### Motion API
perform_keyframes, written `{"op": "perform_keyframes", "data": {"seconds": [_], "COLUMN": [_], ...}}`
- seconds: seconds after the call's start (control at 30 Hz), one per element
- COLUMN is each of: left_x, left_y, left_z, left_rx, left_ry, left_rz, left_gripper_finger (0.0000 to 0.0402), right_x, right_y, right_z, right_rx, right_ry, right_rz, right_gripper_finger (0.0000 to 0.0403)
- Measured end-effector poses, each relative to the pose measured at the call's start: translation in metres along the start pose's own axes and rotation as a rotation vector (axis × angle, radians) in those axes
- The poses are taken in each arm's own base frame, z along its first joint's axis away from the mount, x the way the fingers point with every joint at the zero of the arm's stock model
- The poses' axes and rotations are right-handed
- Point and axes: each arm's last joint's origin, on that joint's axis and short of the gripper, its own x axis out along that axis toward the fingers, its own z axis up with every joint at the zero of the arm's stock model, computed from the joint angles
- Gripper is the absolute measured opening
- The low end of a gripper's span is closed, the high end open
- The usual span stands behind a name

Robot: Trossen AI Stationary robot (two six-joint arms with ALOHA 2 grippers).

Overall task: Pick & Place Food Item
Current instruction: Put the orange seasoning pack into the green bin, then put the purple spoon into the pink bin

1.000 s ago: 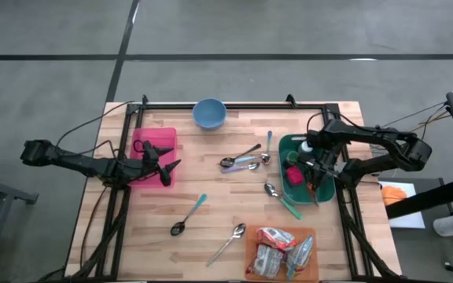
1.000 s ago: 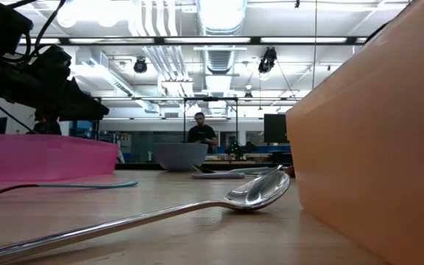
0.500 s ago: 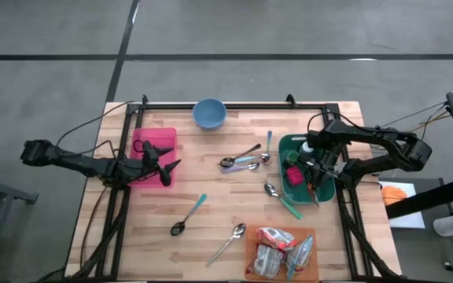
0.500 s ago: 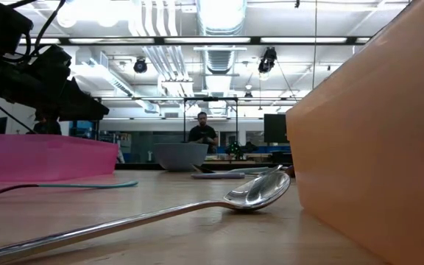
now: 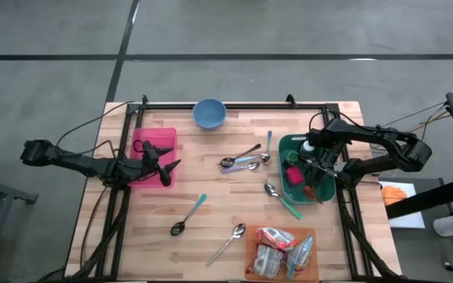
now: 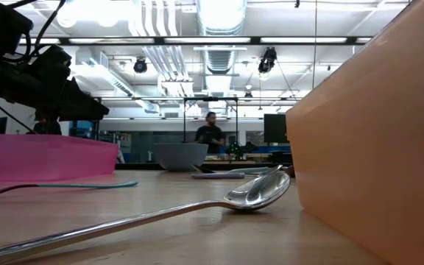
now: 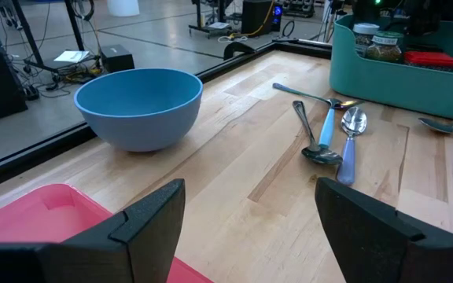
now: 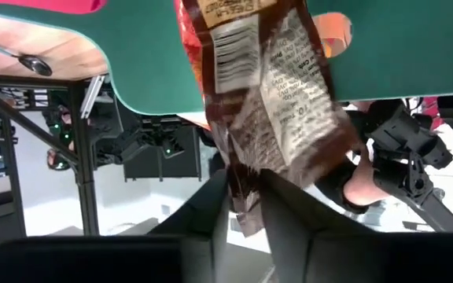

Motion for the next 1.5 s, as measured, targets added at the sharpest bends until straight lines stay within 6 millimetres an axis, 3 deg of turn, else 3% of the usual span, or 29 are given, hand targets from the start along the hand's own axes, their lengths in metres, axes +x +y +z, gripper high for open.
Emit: {"op": "perform_keyframes", "data": {"seconds": [0.33,0.83,1.3,1.5], "left_x": [0.000,0.000,0.000,0.000], "left_y": [0.000,0.000,0.000,0.000], "left_z": [0.000,0.000,0.000,0.000], "left_rx": [0.000,0.000,0.000,0.000], "left_ry": [0.000,0.000,0.000,0.000], "left_rz": [0.000,0.001,0.000,0.000], "left_gripper_finger": [0.0285,0.0285,0.0285,0.0285], "right_x": [0.000,-0.004,-0.017,-0.018], "right_y": [0.001,0.007,0.021,0.027], "right_z": [0.002,-0.008,-0.071,-0.103], "right_rx": [-0.029,-0.171,-0.268,-0.399], "right_ry": [-0.004,-0.045,-0.206,-0.295], "right_rz": [0.004,-0.006,-0.081,-0.100], "right_gripper_finger": [0.0137,0.0141,0.0141,0.0141]}}
